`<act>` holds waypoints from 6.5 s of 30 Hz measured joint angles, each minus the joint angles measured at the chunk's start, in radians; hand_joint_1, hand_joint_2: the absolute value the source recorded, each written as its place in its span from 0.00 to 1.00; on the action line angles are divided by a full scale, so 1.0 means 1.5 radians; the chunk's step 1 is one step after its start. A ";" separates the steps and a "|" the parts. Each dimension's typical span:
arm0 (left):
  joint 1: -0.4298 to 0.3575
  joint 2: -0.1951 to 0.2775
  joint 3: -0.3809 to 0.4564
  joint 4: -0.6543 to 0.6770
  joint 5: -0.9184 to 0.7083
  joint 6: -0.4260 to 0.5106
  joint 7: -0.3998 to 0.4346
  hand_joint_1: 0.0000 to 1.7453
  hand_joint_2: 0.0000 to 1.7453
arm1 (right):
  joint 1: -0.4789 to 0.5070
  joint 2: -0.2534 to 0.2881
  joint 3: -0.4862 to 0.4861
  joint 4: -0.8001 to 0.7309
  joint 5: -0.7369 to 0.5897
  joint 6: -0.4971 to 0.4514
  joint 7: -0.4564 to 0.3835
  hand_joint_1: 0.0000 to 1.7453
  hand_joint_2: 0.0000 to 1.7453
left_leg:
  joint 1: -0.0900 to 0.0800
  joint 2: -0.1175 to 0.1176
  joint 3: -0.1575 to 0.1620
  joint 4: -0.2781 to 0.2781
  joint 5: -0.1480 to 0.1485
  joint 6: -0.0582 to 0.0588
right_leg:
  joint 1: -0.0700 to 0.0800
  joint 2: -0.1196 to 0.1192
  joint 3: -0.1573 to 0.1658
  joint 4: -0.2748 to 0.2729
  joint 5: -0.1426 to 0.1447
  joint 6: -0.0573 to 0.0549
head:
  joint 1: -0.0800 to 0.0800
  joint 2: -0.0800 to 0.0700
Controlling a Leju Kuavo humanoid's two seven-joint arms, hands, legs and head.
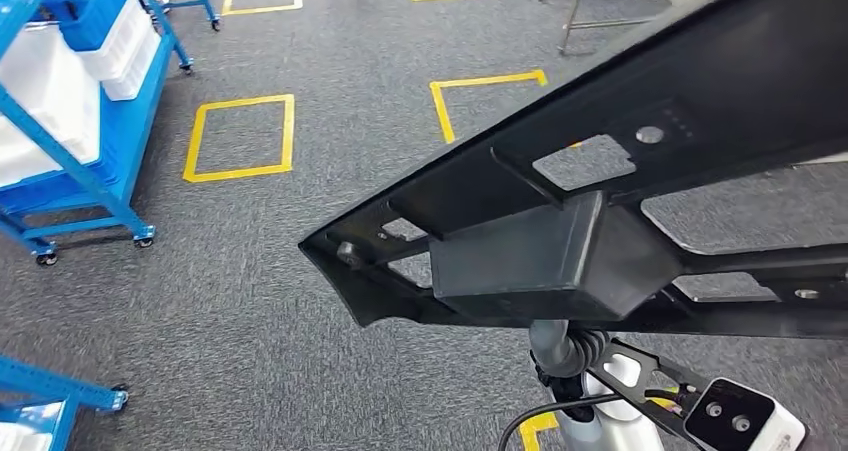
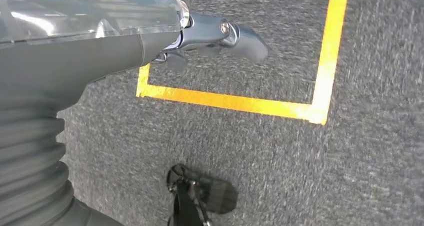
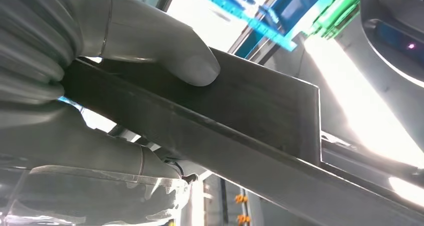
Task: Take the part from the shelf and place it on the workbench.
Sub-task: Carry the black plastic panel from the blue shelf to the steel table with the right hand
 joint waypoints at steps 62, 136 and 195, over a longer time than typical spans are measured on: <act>-0.011 -0.019 -0.022 0.001 -0.013 -0.006 0.006 0.00 1.00 | 0.040 -0.095 -0.003 -0.020 0.008 -0.038 0.000 1.00 1.00 | 0.000 -0.003 -0.022 0.039 -0.011 0.003 | 0.000 0.006 0.002 -0.001 -0.001 0.005 | 0.000 0.000; 0.007 -0.029 -0.010 0.001 0.020 -0.007 0.008 0.00 1.00 | 0.025 -0.023 0.064 0.100 0.033 -0.109 0.000 1.00 1.00 | 0.004 -0.029 0.045 -0.136 0.088 0.023 | 0.001 0.067 -0.002 0.012 -0.008 0.028 | 0.000 0.000; 0.006 -0.038 0.011 0.000 0.026 -0.035 -0.001 0.00 1.00 | 0.020 -0.027 0.063 0.097 0.031 -0.098 0.002 1.00 1.00 | 0.007 -0.036 0.035 -0.126 0.084 0.017 | 0.000 0.061 -0.003 0.012 -0.004 0.023 | 0.000 0.000</act>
